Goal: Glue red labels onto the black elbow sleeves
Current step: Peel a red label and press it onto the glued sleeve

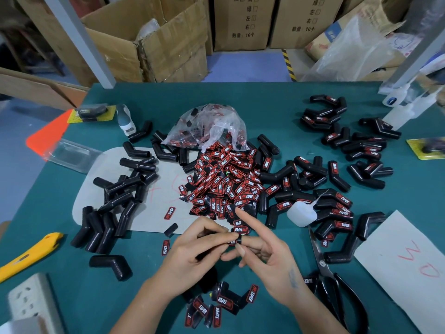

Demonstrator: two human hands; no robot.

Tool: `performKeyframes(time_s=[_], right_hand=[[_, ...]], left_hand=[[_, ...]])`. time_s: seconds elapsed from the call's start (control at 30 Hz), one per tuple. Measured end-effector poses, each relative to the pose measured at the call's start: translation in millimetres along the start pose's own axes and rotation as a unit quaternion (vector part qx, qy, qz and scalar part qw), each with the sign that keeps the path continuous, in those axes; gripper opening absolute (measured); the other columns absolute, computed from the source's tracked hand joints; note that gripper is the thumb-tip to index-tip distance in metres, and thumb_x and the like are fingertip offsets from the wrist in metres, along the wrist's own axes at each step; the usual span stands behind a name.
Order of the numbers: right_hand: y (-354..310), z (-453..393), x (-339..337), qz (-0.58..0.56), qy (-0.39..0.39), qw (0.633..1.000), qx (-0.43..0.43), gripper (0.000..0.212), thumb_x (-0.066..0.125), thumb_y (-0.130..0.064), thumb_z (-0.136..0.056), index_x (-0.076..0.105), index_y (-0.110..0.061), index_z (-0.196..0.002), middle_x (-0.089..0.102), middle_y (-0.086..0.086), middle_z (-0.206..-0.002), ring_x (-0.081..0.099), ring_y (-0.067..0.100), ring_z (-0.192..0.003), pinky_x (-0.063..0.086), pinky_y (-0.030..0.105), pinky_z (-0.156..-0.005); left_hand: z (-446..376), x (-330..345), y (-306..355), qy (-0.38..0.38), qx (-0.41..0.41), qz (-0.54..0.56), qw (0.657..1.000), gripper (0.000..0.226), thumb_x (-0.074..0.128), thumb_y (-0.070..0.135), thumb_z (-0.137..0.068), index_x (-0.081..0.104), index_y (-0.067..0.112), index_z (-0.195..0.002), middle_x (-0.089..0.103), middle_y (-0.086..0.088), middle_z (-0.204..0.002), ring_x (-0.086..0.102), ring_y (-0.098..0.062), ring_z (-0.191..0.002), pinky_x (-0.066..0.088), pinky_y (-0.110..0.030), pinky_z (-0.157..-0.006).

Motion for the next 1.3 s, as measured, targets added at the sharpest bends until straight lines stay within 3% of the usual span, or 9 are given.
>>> performKeyframes(time_s=[0.3,0.47,0.6,0.7,0.8,0.93,1.03,1.2,1.3], right_hand=[[-2.0,0.3,0.6,0.022,0.01,1.0,-0.008,0.064,0.061,-0.017,-0.105,0.039,-0.046,-0.157,0.082,-0.002,-0.096,0.076,0.017,-0.091,0.054,0.02,-0.083],[-1.4,-0.1,2.6,-0.011,0.043,0.999,-0.008,0.067,0.067,-0.009,-0.1,0.047,-0.047,-0.151,0.081,0.003,-0.1,0.077,0.02,-0.094,0.053,0.019,-0.088],[0.4,-0.2,3.3,-0.011,0.05,0.999,-0.003,0.065,0.067,-0.012,-0.101,0.048,-0.048,-0.151,0.081,0.003,-0.097,0.077,0.015,-0.092,0.053,0.02,-0.086],[2.8,-0.3,3.5,-0.009,0.052,0.999,0.0,0.063,0.065,-0.017,-0.1,0.048,-0.05,-0.15,0.081,0.004,-0.095,0.076,0.017,-0.092,0.056,0.032,-0.091],[5.7,-0.4,4.2,-0.013,0.047,0.999,0.0,0.061,0.065,-0.023,-0.099,0.047,-0.051,-0.15,0.081,0.006,-0.095,0.076,0.025,-0.095,0.056,0.046,-0.097],[9.2,-0.6,3.4,-0.016,0.036,0.999,0.002,0.06,0.064,-0.026,-0.1,0.046,-0.05,-0.152,0.081,0.005,-0.098,0.076,0.023,-0.099,0.055,0.037,-0.098],[9.7,-0.7,2.7,-0.005,0.027,1.0,0.003,0.06,0.064,-0.026,-0.102,0.044,-0.048,-0.154,0.082,0.003,-0.1,0.076,0.022,-0.102,0.055,0.032,-0.099],[10.9,-1.0,2.1,0.001,0.023,1.0,0.002,0.058,0.065,-0.037,-0.103,0.042,-0.044,-0.157,0.081,0.003,-0.101,0.074,0.034,-0.099,0.055,0.06,-0.098],[13.6,-0.8,1.5,-0.002,0.02,1.0,0.006,0.059,0.065,-0.042,-0.103,0.042,-0.043,-0.157,0.081,0.004,-0.103,0.075,0.031,-0.103,0.056,0.06,-0.098]], left_hand=[[-2.3,1.8,1.4,0.037,-0.062,0.043,0.996,0.023,0.072,0.007,-0.092,0.082,0.014,-0.112,0.062,0.004,-0.113,0.066,-0.02,-0.099,0.051,-0.025,-0.088],[-1.2,6.3,5.8,0.047,-0.067,0.036,0.996,0.029,0.076,-0.006,-0.087,0.082,0.011,-0.11,0.062,0.003,-0.114,0.067,-0.017,-0.099,0.051,-0.021,-0.09],[-2.3,6.4,5.9,0.048,-0.075,0.043,0.995,0.027,0.075,-0.004,-0.089,0.082,0.011,-0.111,0.063,0.001,-0.113,0.068,-0.019,-0.099,0.052,-0.023,-0.089],[-2.5,4.3,5.7,0.045,-0.08,0.044,0.995,0.022,0.073,0.005,-0.092,0.082,0.011,-0.111,0.064,0.002,-0.112,0.068,-0.02,-0.098,0.053,-0.025,-0.089],[-2.1,3.8,4.3,0.04,-0.088,0.043,0.994,0.026,0.074,-0.001,-0.091,0.082,0.012,-0.113,0.064,0.001,-0.112,0.068,-0.022,-0.098,0.053,-0.027,-0.088],[-1.4,2.7,2.8,0.034,-0.085,0.052,0.994,0.026,0.07,0.003,-0.093,0.081,0.013,-0.115,0.064,0.002,-0.113,0.068,-0.022,-0.097,0.053,-0.025,-0.088],[-0.7,2.6,1.7,0.03,-0.087,0.056,0.994,0.035,0.07,-0.007,-0.091,0.081,0.015,-0.116,0.065,0.003,-0.114,0.068,-0.022,-0.098,0.052,-0.024,-0.089],[-0.8,1.5,1.1,0.019,-0.088,0.064,0.994,0.038,0.067,-0.009,-0.091,0.081,0.015,-0.117,0.064,0.001,-0.115,0.067,-0.022,-0.098,0.052,-0.026,-0.089],[-0.8,0.9,1.9,0.011,-0.09,0.068,0.994,0.042,0.064,-0.014,-0.089,0.08,0.013,-0.117,0.064,0.002,-0.116,0.066,-0.022,-0.101,0.052,-0.027,-0.091]])
Point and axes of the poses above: each hand's wrist, its own z-axis away from the middle knuckle, its own x-axis out of the palm, y = z × x, the point moved 4 cm from there along -z, towards the middle knuckle
